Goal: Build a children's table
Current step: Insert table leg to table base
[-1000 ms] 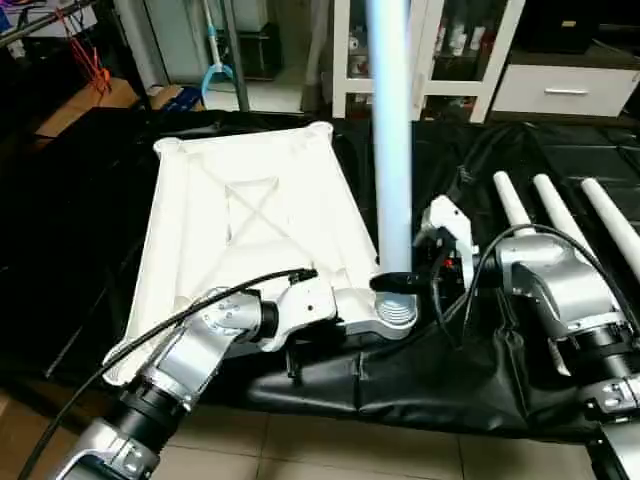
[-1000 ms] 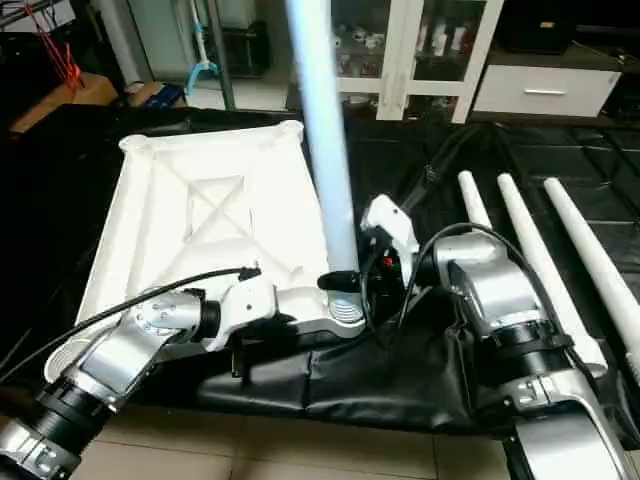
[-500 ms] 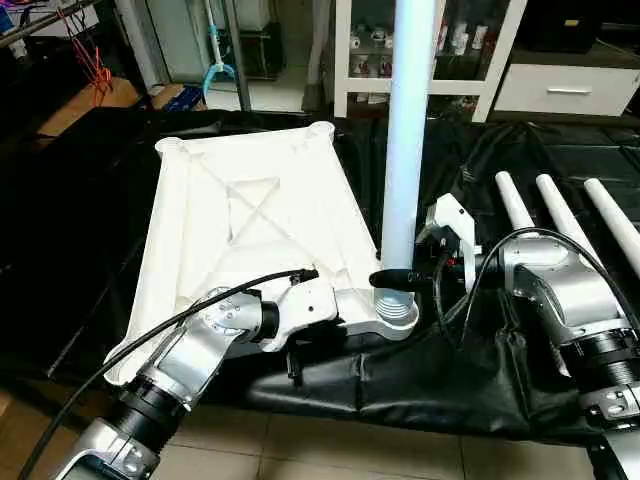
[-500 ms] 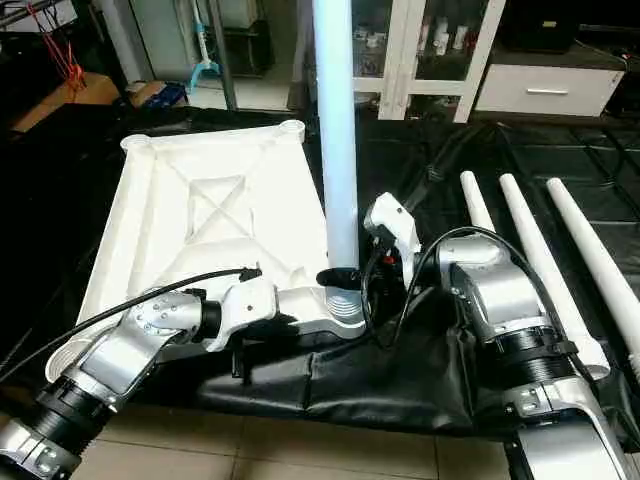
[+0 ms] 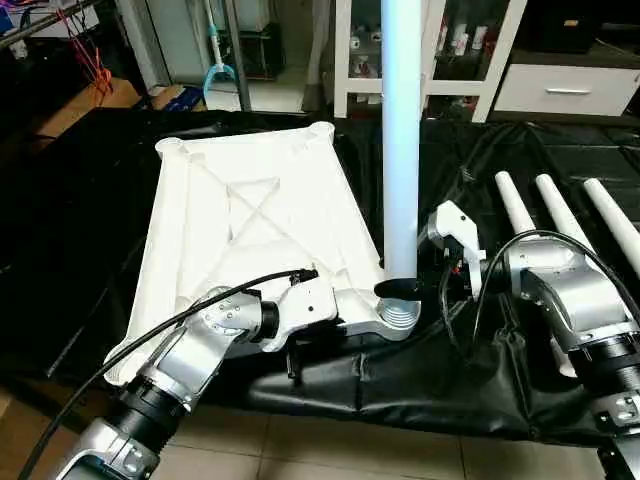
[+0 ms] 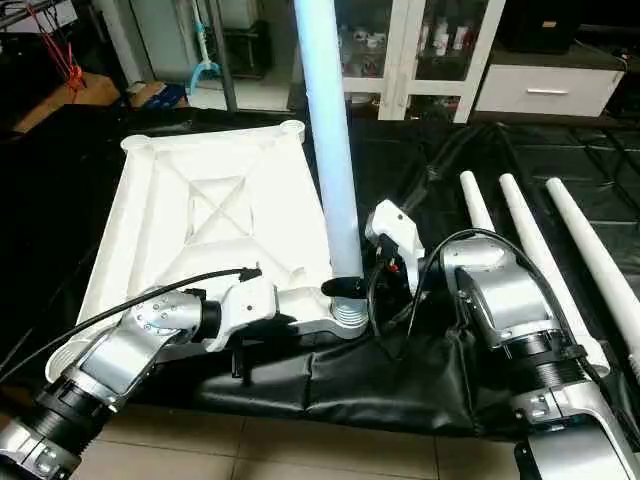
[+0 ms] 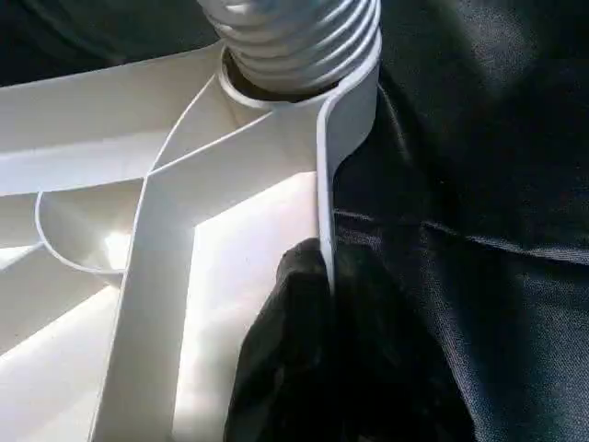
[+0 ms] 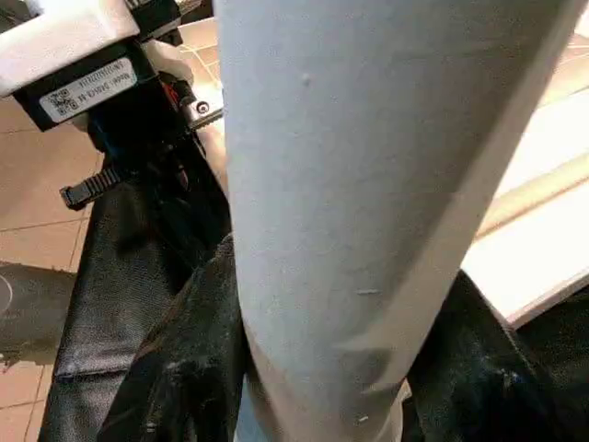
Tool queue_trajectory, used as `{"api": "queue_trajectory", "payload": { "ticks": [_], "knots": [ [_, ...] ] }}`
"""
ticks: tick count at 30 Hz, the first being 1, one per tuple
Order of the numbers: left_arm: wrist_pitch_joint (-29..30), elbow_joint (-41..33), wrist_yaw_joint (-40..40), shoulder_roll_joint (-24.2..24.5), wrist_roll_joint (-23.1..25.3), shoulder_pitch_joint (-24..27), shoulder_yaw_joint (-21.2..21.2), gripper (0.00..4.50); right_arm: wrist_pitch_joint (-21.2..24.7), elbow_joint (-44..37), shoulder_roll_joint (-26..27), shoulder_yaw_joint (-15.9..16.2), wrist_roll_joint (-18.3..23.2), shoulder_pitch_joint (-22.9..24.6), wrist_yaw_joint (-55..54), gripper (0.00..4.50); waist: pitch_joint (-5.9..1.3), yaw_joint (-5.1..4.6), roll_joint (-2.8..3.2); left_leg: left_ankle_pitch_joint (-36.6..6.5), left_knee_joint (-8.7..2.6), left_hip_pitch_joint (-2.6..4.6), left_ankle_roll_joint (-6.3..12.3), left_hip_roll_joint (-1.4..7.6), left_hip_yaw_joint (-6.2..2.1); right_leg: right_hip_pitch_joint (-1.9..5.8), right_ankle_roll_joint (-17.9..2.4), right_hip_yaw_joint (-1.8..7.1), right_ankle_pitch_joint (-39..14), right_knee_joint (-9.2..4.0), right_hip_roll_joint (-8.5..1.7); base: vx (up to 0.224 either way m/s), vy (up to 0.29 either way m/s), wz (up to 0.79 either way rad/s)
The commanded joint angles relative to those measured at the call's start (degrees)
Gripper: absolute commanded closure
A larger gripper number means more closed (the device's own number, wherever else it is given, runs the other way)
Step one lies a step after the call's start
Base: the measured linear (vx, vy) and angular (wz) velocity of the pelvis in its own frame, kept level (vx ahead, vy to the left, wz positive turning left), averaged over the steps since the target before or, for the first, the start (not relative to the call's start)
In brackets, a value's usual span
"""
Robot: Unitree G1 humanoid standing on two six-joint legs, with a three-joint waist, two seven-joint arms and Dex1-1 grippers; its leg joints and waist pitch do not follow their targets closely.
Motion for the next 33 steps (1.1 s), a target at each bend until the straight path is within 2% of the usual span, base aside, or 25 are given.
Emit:
{"api": "queue_trajectory", "payload": {
  "ticks": [1, 8, 15, 24, 27, 33],
  "knots": [
    [0.6, 1.6, -0.7, 0.7, 1.7, 0.8, -1.9, 4.50, -1.0, 0.0, 0.7, 1.1, -1.1, 0.9, -0.4, 2.64, -3.22, -0.13, -0.35, -7.2, -3.69, 0.82, 3.96, 1.40, -0.67, 2.57, -15.4, 1.09, -1.5, -2.78, -1.85, 0.000, 0.000, 0.00],
    [0.7, 1.6, -0.8, 0.8, 1.7, 0.8, -1.9, 4.50, -3.9, -0.8, 1.5, 2.7, -2.6, 3.0, -2.2, 2.64, -3.09, -0.24, -0.34, -8.6, -3.86, 0.90, 3.55, 1.36, -0.67, 2.57, -15.1, 1.09, -2.9, -2.96, -1.80, 0.000, 0.000, 0.00],
    [0.7, 1.6, -0.7, 0.8, 1.8, 0.7, -1.9, 4.50, -4.4, -2.2, 2.9, 1.9, -1.7, 5.2, -3.2, 2.64, -3.01, -0.56, -0.30, -10.3, -4.08, 0.94, 2.75, 1.36, -0.78, 2.55, -14.2, 1.16, -5.2, -3.24, -1.84, 0.000, 0.000, 0.00],
    [0.8, 1.6, -0.7, 0.7, 1.7, 0.6, -1.9, 4.50, -5.3, -4.9, 3.2, 1.3, 0.0, 9.3, -3.7, 2.64, -2.98, -0.78, -0.15, -10.8, -4.21, 0.96, 2.83, 1.40, -0.83, 2.54, -14.0, 1.13, -5.0, -3.36, -1.83, 0.000, 0.000, 0.00],
    [0.9, 1.7, -0.8, 0.7, 1.7, 0.5, -1.9, 4.50, -8.0, -4.9, 3.1, 1.1, -0.6, 11.1, -3.5, 2.64, -2.87, -0.84, 0.02, -11.9, -4.35, 1.02, 2.47, 1.41, -0.86, 2.49, -13.8, 1.13, -6.3, -3.54, -1.87, 0.000, 0.000, 0.00],
    [0.8, 1.8, -0.8, 0.7, 1.8, 0.5, -2.0, 4.50, -9.8, -4.6, 2.6, 1.6, -1.8, 10.9, -3.3, 2.64, -2.77, -1.21, -0.06, -14.2, -4.59, 1.07, 1.70, 1.41, -0.96, 2.46, -13.1, 1.13, -9.0, -3.86, -1.86, 0.000, 0.000, 0.00]
  ]
}}
